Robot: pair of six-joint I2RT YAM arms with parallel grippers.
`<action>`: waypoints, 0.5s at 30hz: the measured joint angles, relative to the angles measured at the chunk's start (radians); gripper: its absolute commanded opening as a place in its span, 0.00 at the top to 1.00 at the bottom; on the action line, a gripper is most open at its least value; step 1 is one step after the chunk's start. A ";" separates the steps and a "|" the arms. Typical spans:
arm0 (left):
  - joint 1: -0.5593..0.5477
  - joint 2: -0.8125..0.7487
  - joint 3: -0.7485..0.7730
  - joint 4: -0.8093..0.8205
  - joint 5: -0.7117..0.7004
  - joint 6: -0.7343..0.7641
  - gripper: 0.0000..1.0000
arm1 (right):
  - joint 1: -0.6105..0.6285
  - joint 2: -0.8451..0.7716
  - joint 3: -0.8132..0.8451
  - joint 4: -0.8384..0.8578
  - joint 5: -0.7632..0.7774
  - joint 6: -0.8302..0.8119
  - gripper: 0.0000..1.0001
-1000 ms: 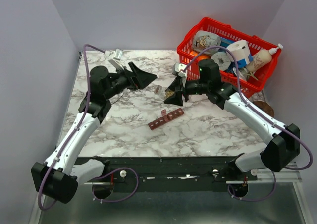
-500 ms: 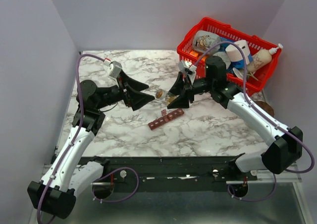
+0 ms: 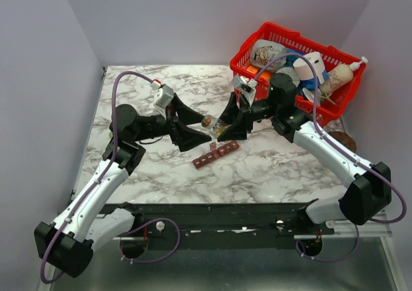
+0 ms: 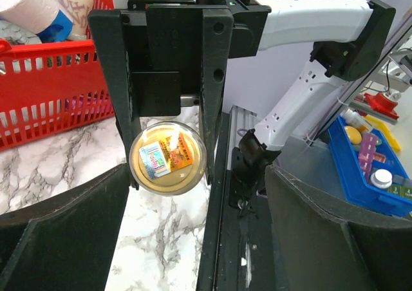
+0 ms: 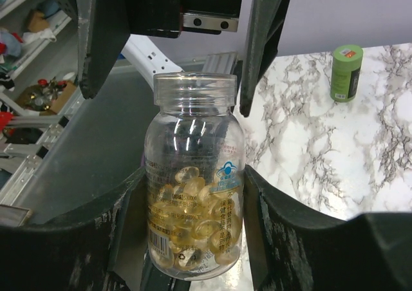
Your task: Sort the pills into containers
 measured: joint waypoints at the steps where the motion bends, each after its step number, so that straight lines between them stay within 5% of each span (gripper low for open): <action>1: -0.005 0.005 0.000 0.002 -0.005 0.003 0.11 | 0.000 0.000 -0.002 0.006 -0.002 0.005 0.79; 9: -0.023 0.034 0.018 -0.003 -0.050 0.024 0.26 | 0.000 0.000 -0.009 0.014 -0.003 0.014 0.79; 12: -0.030 0.042 0.023 -0.003 -0.058 0.025 0.44 | 0.000 0.000 -0.009 0.013 -0.002 0.013 0.80; 13: -0.032 0.045 0.025 -0.003 -0.060 0.029 0.67 | 0.000 0.000 -0.009 0.013 -0.002 0.010 0.80; 15: -0.035 0.053 0.032 -0.007 -0.069 0.021 0.81 | 0.000 0.000 -0.009 0.011 -0.005 0.006 0.80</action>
